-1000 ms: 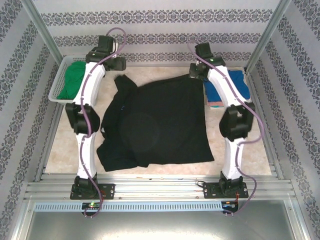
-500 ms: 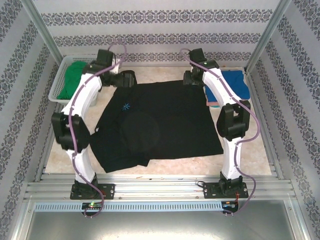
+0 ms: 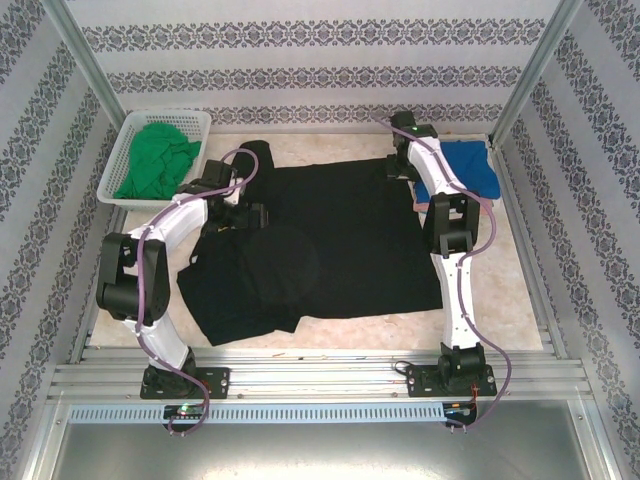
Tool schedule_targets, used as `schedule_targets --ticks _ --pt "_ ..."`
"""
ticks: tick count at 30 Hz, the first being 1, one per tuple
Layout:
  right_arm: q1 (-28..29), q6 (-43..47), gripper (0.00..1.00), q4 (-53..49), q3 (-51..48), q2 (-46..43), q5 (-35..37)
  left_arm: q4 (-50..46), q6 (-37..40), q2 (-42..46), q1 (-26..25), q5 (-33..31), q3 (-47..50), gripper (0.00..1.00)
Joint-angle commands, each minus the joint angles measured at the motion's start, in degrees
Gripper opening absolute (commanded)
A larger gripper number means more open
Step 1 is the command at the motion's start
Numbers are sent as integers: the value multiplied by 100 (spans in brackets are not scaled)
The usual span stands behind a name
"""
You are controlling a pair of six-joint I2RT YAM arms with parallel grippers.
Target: Fold and stack the t-shirts
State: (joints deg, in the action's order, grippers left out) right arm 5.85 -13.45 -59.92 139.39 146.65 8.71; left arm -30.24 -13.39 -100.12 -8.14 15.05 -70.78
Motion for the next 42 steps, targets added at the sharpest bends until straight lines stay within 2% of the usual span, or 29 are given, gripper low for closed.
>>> schedule_targets --ticks 1,8,16,18,20,23,25,27,30,34,37,42 --pt "-239 93 45 -205 344 147 353 401 -51 -329 38 19 -72 100" --pt "-513 166 44 -96 492 373 157 405 -10 -1162 100 71 -636 100" --pt "-635 331 40 -220 493 431 819 422 -38 -1697 101 332 -1120 100" --pt "-627 358 40 -222 501 314 436 437 11 -1729 94 381 -1198 100" --pt "-507 409 44 -297 504 126 142 519 201 -1776 91 280 -1261 100" --pt "-99 392 49 -598 453 -373 442 187 346 -2225 160 -355 -1863 100" --pt "249 379 51 -392 -164 -975 763 -186 335 -2512 168 -638 -2355 100" --pt "546 342 53 46 -1096 -1594 795 -136 291 -2569 175 -786 -2452 100" --pt "1017 238 55 657 -2598 -2385 203 -44 197 -2538 308 -978 -2445 100" --pt "1496 -248 55 1343 -4227 -3014 -101 -171 201 -2588 624 -754 -2657 100" --pt "1677 -650 55 1690 -5238 -3282 -394 -255 266 -2490 638 -679 -2695 100" --pt "1710 -1129 54 2165 -6664 -3946 -469 -160 211 -1661 530 -59 -2105 100"
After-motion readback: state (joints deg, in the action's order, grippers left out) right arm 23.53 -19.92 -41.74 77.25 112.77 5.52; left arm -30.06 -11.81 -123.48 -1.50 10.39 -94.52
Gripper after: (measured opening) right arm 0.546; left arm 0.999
